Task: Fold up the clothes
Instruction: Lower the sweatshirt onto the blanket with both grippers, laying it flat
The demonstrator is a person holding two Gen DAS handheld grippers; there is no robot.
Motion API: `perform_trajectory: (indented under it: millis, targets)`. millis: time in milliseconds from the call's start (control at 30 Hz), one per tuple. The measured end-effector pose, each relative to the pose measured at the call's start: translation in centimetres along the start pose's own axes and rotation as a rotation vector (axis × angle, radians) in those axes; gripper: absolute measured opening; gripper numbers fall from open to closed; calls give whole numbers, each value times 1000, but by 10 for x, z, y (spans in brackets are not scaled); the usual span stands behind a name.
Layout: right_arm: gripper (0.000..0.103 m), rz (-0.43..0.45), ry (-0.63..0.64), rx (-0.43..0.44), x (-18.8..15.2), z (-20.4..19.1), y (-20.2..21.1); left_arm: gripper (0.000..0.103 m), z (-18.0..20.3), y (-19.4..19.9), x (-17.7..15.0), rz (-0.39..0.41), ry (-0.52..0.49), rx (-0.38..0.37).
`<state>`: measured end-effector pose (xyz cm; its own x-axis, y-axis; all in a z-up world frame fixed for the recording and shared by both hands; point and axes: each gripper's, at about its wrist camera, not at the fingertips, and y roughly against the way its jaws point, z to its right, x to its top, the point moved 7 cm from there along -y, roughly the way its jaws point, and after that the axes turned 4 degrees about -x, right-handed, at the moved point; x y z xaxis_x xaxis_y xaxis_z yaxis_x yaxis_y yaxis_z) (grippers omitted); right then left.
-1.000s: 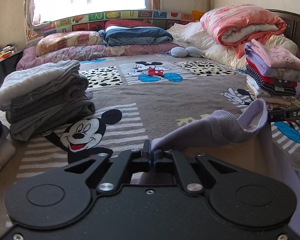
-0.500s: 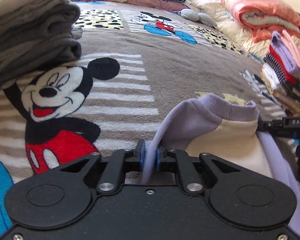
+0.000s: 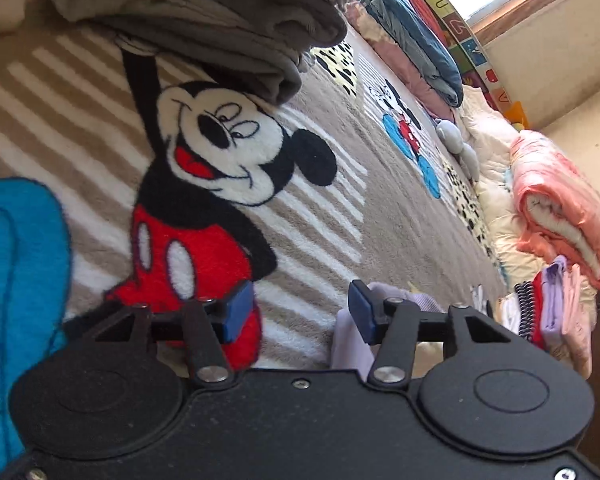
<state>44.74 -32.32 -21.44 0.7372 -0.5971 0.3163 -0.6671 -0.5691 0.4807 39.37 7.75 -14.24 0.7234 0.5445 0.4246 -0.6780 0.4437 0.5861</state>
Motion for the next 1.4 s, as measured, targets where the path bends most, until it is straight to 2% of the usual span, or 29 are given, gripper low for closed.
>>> perform_trajectory:
  millis: [167,433,567,767,900,967,1000,1067,1100,1167,1300,1400]
  targets:
    - [54,49,43,26,-33,0,46,58,-3,44,-49,9,-31,7]
    - [58,138,134,42,-127,1,122,60,-9,115,-128,23,-81,19]
    - [60,168,212,53,-168,-8,151,61,-2,145,-160,34,-92,-10]
    - [60,161,274,47,-204,-13,174,61,5,167,-200,27,-107,-39]
    - [60,161,304,30,-219,-12,181,60,11,168,-210,49,-136,-37]
    - [60,174,312,9,-220,-8,182,49,14,167,-211,58,-152,-34]
    - [60,184,310,0,-219,-6,183,34,15,166,-212,63,-159,-35]
    - [60,200,293,-12,-217,0,184,18,15,166,-212,83,-170,-22]
    - [60,206,280,-16,-216,4,184,5,14,167,-211,97,-176,-16]
    - [60,212,252,-25,-213,12,183,4,11,173,-205,127,-174,-32]
    - [61,223,215,-49,-210,25,180,0,-2,185,-189,178,-108,-73]
    - [61,224,211,-49,-211,27,178,1,-4,190,-187,164,-82,-102]
